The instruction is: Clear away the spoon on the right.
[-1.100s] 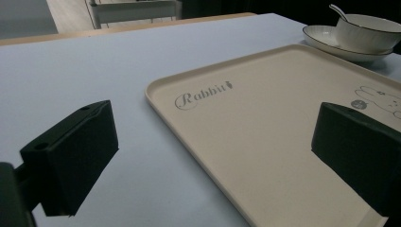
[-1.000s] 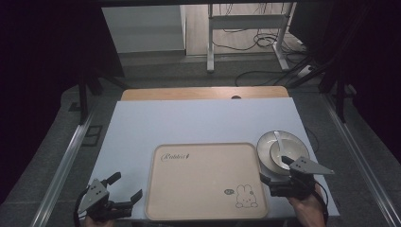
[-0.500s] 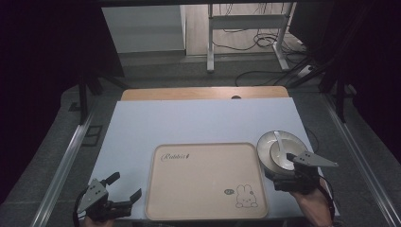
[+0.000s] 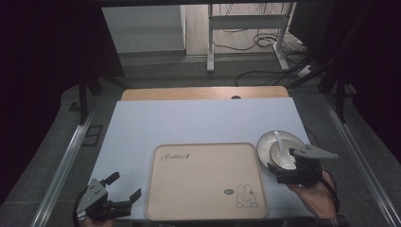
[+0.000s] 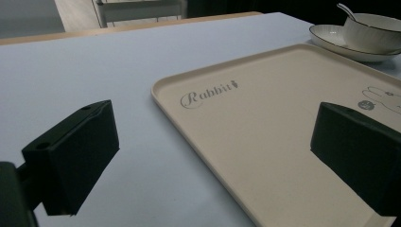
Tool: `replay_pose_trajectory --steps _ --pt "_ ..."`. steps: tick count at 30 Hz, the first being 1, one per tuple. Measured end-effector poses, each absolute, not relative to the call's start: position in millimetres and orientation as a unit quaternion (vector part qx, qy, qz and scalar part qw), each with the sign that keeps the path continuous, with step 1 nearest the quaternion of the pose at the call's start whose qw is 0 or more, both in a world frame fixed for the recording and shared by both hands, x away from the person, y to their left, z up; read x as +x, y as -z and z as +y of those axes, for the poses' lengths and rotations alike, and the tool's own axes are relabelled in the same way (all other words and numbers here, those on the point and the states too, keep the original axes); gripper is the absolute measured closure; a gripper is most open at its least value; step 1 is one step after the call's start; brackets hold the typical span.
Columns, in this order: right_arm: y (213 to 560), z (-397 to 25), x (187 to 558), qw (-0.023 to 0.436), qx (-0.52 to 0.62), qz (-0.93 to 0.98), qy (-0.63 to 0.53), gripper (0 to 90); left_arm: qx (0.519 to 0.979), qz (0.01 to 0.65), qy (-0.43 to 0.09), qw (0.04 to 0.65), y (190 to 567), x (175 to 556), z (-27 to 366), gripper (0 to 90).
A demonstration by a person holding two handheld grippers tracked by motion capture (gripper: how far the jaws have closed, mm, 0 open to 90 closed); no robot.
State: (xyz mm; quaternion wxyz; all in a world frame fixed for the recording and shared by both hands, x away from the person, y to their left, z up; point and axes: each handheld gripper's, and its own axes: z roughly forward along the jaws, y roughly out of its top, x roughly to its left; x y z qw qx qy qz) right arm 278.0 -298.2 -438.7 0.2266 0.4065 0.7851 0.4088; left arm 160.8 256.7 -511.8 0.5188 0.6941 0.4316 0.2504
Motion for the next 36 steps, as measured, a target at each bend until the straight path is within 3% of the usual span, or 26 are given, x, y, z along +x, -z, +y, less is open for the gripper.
replay_pose_trajectory --steps 12,23,36 --pt "439 -314 300 0.214 0.432 0.79 -0.379 14.8 0.695 0.433 -0.25 0.517 512 161 256 1.7" --pt "444 -320 322 0.216 0.454 0.796 -0.337 33.3 0.696 0.434 -0.25 0.515 512 161 256 1.8" --pt "453 -320 341 0.204 0.462 0.806 -0.31 48.4 0.697 0.433 -0.25 0.513 512 161 256 1.9"
